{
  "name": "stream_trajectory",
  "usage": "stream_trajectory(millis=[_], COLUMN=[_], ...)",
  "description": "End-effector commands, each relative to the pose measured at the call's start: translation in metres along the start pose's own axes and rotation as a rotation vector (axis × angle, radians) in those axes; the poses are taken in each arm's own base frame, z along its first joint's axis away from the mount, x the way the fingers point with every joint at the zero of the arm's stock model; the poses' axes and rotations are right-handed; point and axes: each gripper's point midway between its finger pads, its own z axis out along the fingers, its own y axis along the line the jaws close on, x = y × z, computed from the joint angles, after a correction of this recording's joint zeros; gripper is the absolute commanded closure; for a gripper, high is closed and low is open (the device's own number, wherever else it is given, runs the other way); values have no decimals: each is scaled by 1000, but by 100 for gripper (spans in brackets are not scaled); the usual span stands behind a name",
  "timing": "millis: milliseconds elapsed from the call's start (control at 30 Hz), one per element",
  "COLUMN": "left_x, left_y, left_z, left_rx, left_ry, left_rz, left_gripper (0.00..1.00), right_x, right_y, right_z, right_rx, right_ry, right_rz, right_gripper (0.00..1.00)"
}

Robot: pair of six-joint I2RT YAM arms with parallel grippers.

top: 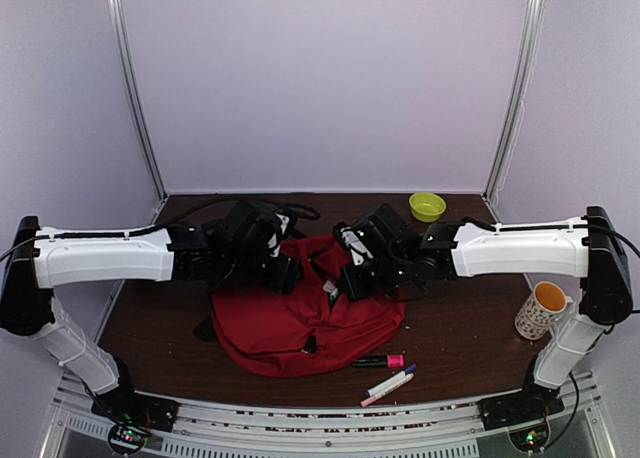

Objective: Pack the student bag
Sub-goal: Place the pen in the upper front pocket of the bag.

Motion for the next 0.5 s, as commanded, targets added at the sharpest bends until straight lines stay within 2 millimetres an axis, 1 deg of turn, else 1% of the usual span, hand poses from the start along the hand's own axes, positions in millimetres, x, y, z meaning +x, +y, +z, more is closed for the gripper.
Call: stream_trajectory(millis=[0, 100, 267, 367, 467], left_x=[-21, -27, -29, -26, -24], left_y=[-9, -11, -6, -10, -9], left_z=[8, 16, 34, 46, 54], left_rx=[-12, -23, -102, -103, -118], left_ry=[-37, -40, -11, 1, 9], left_rz=[-28, -29, -27, -25, -16], left_gripper=[40, 37, 38, 41, 47], right_x=[9, 9, 12, 14, 16], right_y=[-16, -16, -16, -15, -17], right_z=[5, 6, 9, 8, 9], right_rx=[45, 32, 11, 1, -1], right_ry=[17, 12, 14, 13, 15], right_rz=[9, 14, 21, 23, 25], right_gripper=[94, 95, 95, 95, 95])
